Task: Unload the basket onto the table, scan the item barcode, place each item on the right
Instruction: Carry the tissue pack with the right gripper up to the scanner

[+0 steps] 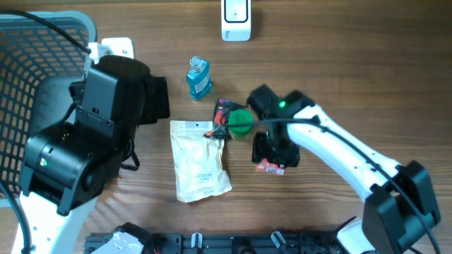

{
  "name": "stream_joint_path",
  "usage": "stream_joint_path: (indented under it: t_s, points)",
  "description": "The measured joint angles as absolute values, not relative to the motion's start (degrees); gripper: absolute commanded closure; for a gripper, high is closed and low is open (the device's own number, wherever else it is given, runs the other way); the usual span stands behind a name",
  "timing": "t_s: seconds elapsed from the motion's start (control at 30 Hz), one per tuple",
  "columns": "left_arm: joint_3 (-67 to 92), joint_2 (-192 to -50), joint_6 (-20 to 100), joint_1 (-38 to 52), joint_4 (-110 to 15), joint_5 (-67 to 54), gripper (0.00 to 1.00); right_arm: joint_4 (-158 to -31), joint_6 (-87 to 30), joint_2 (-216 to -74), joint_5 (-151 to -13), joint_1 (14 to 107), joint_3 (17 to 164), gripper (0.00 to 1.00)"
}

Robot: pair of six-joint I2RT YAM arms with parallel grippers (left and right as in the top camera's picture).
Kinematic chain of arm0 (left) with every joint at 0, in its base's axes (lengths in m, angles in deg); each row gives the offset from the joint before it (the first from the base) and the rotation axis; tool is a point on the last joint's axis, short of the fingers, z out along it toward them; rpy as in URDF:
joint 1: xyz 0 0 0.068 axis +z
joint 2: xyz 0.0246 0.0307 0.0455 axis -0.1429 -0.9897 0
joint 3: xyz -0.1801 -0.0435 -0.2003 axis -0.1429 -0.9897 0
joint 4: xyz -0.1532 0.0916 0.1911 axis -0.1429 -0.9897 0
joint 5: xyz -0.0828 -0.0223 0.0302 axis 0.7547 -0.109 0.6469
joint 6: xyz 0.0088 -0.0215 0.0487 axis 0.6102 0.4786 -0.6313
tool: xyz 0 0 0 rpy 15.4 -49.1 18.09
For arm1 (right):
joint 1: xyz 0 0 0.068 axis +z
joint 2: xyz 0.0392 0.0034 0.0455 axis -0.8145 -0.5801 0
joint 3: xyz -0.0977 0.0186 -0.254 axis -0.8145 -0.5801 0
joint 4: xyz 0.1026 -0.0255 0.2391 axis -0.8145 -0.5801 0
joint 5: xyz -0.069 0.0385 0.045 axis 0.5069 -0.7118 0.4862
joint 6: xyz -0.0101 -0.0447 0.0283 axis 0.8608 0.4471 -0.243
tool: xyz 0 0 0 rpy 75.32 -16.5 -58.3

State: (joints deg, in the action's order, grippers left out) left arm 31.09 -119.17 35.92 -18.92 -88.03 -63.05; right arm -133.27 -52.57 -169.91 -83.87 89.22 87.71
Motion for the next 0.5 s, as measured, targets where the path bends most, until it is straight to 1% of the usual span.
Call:
stream_joint_path:
  t_s: [0.27,0.5]
  points:
    - [31.09,-119.17,35.90,-18.92,-88.01,-63.07,0.00,-143.41,-49.22,-169.91,-92.51,86.35,100.98,0.38]
    - [31.09,-119.19,36.20,-18.92,-87.99,-63.03,0.00,-144.70,-48.70,-169.91,-106.69,82.16,106.14,0.38]
